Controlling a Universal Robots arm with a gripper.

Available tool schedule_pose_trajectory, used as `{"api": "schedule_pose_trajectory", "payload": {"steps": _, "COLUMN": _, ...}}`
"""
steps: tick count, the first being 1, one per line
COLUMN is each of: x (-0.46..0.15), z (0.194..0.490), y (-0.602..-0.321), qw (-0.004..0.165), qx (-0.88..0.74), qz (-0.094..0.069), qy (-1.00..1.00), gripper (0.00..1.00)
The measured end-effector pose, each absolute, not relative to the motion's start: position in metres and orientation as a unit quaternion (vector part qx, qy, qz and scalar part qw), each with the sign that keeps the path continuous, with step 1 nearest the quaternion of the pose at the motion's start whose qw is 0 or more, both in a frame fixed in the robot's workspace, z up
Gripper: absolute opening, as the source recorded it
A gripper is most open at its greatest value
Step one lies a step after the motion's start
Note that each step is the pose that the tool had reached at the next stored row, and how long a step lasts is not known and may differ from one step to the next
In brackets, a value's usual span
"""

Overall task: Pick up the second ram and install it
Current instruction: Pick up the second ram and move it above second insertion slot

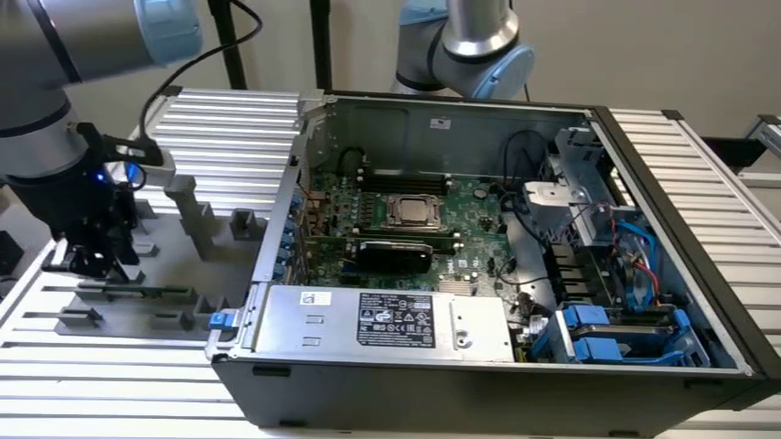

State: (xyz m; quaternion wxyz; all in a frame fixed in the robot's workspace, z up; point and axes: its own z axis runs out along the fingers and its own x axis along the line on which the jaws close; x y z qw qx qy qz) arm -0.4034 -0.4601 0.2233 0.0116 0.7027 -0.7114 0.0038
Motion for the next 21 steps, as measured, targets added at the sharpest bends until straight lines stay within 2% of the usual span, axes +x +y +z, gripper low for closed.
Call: {"api": "schedule_pose_trajectory", "payload": {"steps": 21, "x": -0.399, "z": 0.208, "y": -0.47, "qw": 0.01, "qx": 0.703, "qz": 0.003, "qy": -0.711, "gripper": 1.0}}
